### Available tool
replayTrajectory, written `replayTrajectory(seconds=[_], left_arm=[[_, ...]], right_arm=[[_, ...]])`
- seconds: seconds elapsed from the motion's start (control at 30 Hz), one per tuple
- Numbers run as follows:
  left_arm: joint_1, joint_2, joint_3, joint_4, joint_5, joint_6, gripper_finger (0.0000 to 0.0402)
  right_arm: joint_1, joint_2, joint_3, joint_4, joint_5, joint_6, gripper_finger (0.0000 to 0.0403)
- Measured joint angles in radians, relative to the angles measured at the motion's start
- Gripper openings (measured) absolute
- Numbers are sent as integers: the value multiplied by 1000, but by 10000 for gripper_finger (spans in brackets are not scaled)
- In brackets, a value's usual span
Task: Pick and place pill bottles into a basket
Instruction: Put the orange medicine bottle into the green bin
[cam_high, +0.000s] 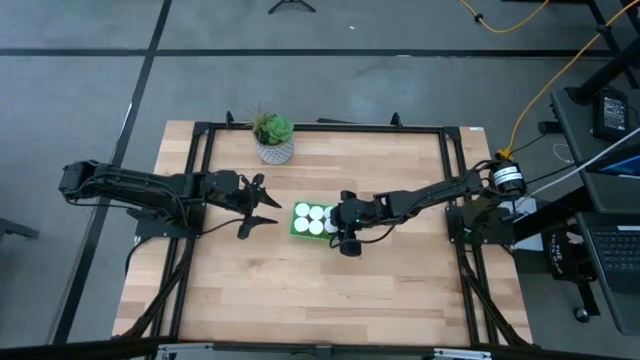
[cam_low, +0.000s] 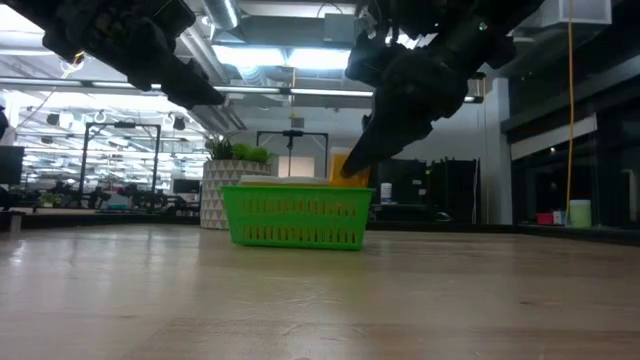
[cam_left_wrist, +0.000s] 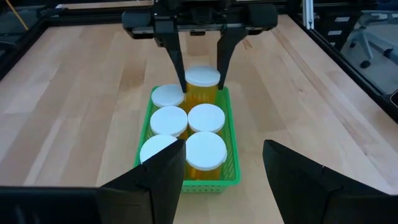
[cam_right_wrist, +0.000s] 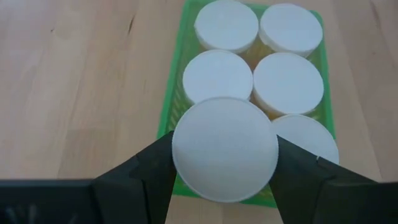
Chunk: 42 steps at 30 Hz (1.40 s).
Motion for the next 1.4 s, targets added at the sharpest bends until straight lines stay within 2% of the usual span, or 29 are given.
replayTrajectory(seconds=[0.27,1.4], left_arm=[[0,0,0,0,0,10,210],[0,0,0,0,0,10,210]], right_arm=[[0,0,0,-1,-28,-4,218],[0,2,0,14,-34,-66,218]])
